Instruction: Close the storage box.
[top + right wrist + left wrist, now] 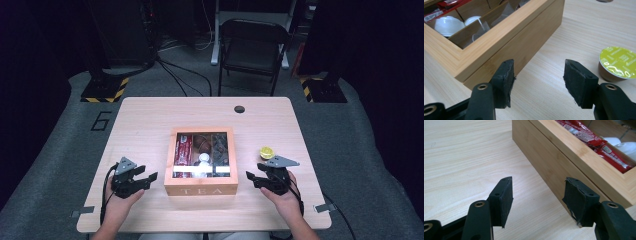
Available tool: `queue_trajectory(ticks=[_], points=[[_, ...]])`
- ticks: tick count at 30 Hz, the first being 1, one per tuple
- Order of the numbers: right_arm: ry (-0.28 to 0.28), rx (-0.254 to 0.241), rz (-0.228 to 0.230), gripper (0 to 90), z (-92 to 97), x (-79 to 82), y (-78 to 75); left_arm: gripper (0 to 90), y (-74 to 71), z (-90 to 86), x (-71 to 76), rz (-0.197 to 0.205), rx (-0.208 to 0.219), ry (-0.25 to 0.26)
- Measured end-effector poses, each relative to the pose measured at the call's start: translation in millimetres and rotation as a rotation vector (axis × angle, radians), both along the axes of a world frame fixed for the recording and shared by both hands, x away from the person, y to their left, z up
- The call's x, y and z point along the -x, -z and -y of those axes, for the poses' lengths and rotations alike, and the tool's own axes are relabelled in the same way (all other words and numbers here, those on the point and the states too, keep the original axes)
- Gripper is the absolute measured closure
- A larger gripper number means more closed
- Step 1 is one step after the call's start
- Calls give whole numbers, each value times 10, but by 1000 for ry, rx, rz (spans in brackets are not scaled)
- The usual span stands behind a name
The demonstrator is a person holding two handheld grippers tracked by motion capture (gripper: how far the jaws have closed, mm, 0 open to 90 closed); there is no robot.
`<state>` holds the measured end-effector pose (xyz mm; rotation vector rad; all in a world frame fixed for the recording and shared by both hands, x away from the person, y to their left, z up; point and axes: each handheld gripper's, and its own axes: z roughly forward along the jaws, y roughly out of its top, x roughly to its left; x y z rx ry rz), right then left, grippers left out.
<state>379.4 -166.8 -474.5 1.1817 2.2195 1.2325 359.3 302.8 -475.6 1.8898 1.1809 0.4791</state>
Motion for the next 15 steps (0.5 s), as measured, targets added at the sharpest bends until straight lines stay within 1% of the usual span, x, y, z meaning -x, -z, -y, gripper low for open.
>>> queue_trajectory(ticks=[4, 5, 6, 7, 8, 10, 12, 13, 15], points=[[23, 4, -19, 415, 51, -47, 48, 401, 31, -18, -23, -12, 0, -4], [29, 8, -20, 416, 67, -61, 62, 401, 44, -17, -28, -7, 6, -12], [35, 18, -21, 416, 77, -68, 71, 401, 47, -25, -32, -16, 7, -8], [38, 16, -27, 416, 81, -73, 77, 401, 55, -27, -35, -20, 11, -10], [40, 20, -31, 416, 85, -77, 81, 401, 61, -30, -39, -23, 11, -11], [44, 13, -38, 416, 82, -78, 88, 401, 83, -35, -51, -32, 14, -14], [38, 7, -42, 418, 82, -82, 102, 402, 98, -30, -60, -32, 21, -16], [35, 4, -46, 421, 83, -85, 109, 401, 94, -31, -62, -39, 19, -9], [30, 9, -51, 423, 85, -93, 125, 401, 101, -25, -69, -38, 14, -8]])
